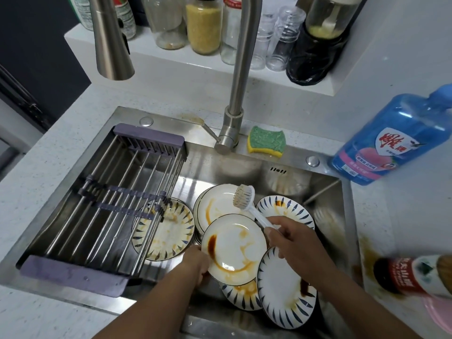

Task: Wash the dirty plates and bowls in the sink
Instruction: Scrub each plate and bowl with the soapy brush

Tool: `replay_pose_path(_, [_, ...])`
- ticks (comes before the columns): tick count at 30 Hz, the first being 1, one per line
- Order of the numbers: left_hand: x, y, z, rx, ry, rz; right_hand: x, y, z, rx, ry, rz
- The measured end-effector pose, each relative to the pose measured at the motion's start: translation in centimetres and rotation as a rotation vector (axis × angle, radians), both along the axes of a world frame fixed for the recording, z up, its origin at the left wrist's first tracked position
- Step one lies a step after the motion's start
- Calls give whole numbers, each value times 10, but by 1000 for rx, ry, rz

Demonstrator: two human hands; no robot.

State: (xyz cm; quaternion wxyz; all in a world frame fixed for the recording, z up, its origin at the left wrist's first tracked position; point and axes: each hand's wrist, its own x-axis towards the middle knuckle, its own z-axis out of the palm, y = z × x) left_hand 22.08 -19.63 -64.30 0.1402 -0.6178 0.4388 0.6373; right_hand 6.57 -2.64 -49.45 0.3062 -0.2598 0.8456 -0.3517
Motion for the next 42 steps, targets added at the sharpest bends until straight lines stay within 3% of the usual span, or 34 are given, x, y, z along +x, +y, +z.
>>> replay_pose_path(4, [-2, -1, 0, 18, 19, 25, -4, 9, 1, -3, 3, -56])
replay_pose_path(8, [-8, 5, 10, -88, -70, -42, -9, 19, 4, 7, 0, -127])
replay_pose_path(11, [-15, 21, 37, -425, -173, -222, -13, 24, 7, 10, 13, -160])
replay_pose_path(13, [-21, 32, 54, -675, -62, -295, -15, 25, 9, 4, 13, -186])
replay_pose_path(14, [-26, 36, 60, -698, 60, -334, -17, 26, 10, 4, 18, -200])
replay_pose_path(17, [-47, 46, 74, -332, 348, -537, -22, 24, 15, 14, 60, -205])
replay_pose_path(19, [-58, 54, 79, -173, 347, -674, -24, 22, 20, 14, 76, -206])
replay_pose_path(24, [-66, 64, 66, -186, 241, -817, -26, 21, 30, -18, 106, -216])
replay_pose_path(32, [-64, 68, 76, -253, 346, -838, -22, 33, 29, 9, 90, -257])
replay_pose_path(42, [-64, 55, 95, -71, 449, -579, -16, 33, 40, -5, 80, -265])
